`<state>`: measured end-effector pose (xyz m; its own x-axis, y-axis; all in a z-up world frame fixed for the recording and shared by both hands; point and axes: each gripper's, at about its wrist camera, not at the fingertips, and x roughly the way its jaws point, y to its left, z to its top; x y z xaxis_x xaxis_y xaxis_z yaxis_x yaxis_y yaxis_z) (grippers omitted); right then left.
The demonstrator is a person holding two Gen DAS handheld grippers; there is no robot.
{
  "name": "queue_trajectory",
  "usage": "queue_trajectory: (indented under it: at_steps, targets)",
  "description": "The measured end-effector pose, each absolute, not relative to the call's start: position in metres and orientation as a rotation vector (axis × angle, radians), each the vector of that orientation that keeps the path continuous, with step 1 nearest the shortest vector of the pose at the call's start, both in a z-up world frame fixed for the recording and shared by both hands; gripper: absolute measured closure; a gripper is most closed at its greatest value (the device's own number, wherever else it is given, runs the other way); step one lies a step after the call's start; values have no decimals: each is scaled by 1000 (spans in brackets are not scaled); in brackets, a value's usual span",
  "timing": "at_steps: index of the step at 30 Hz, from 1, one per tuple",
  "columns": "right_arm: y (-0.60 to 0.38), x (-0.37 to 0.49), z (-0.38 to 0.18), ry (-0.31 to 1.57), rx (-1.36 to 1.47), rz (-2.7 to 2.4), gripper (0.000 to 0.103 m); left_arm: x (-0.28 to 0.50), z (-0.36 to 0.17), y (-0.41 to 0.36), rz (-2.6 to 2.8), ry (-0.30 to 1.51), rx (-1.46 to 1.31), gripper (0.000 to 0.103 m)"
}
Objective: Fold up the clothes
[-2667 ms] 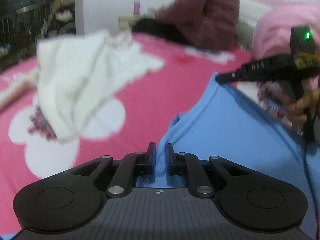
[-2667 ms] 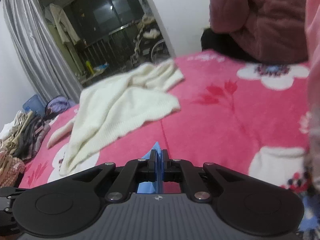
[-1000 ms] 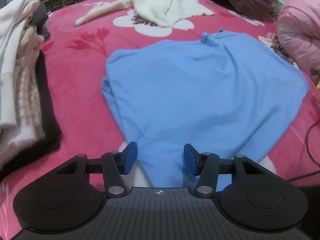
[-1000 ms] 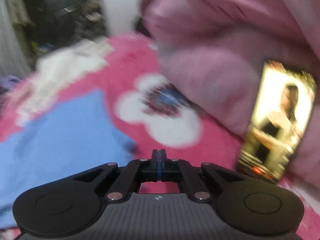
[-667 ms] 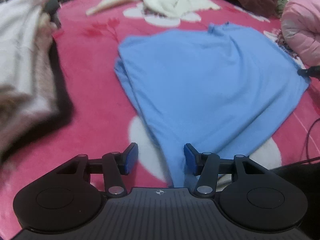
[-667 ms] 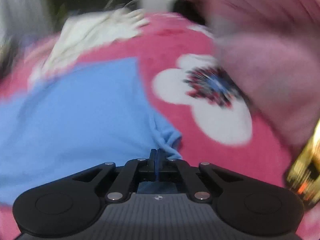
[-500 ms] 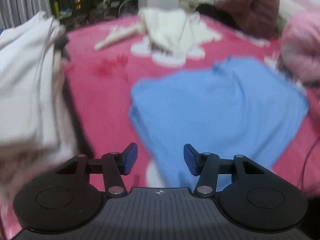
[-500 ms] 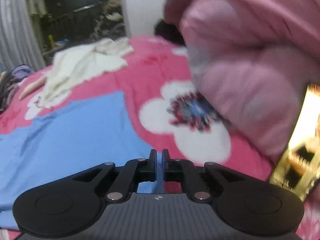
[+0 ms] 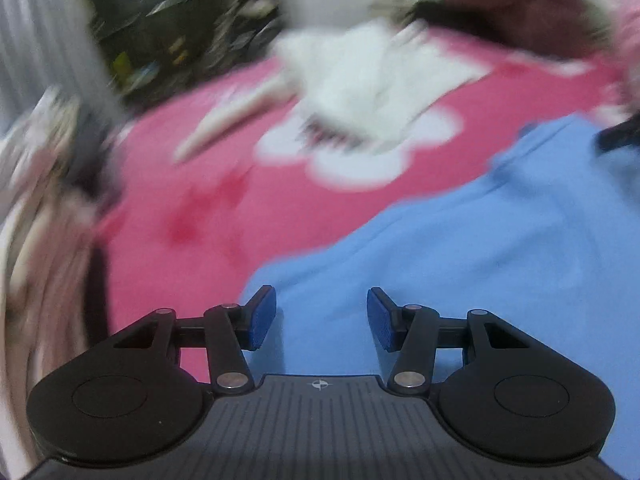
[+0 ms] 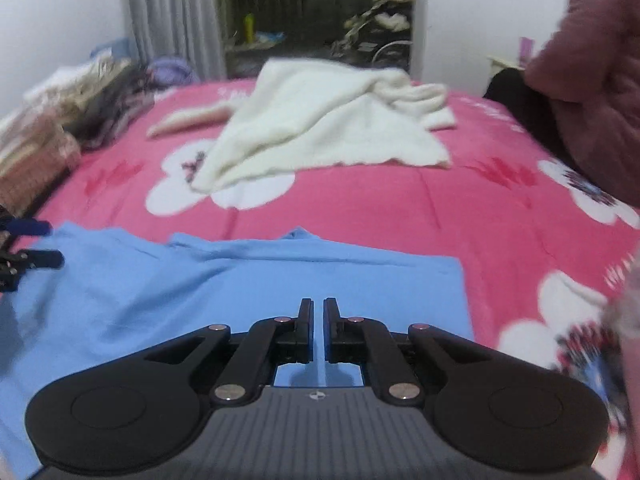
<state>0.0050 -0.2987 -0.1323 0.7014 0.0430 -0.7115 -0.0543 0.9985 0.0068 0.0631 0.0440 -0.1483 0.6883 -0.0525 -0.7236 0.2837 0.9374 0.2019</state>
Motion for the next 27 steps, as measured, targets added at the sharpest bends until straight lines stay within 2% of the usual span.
queue_trajectory:
  at_steps: [1, 2, 5, 7, 8, 13, 16, 19, 21, 22, 23, 24, 27]
  targets:
    - [-308, 14, -142, 813, -22, 18, 98, 65, -154, 56, -163, 831, 267, 51]
    - [-324, 19, -151, 823, 10, -17, 103, 63, -154, 64, -150, 836, 242, 48]
    - [-363, 22, -157, 798, 148, -85, 103, 57, -151, 83, -119, 845, 188, 44]
    - [-364, 21, -149, 781, 82, -139, 103, 54, -144, 85, -109, 835, 187, 45]
    - [-364, 20, -145, 774, 64, -145, 99, 51, -139, 84, -103, 817, 203, 45]
    - [-337, 17, -124, 734, 54, -8, 98, 41, -116, 58, -179, 635, 298, 46]
    - [-308, 35, -130, 786, 59, 137, 98, 45, -117, 27, -304, 591, 328, 46]
    - [-292, 60, -150, 853, 65, 168, 98, 70, -139, 7, -370, 687, 273, 47]
    - [-302, 71, -158, 838, 121, 140, 103, 88, -156, 4, -352, 749, 242, 49]
    - [-312, 72, -158, 824, 157, 97, 103, 96, -161, 15, -321, 761, 199, 47]
    - [-322, 71, -157, 809, 194, 39, 103, 102, -160, 30, -299, 781, 133, 41]
    - [-333, 69, -155, 798, 223, -6, 99, 108, -160, 46, -278, 801, 68, 40]
    - [-365, 56, -152, 776, 293, -118, 99, 113, -151, 82, -255, 828, -78, 40]
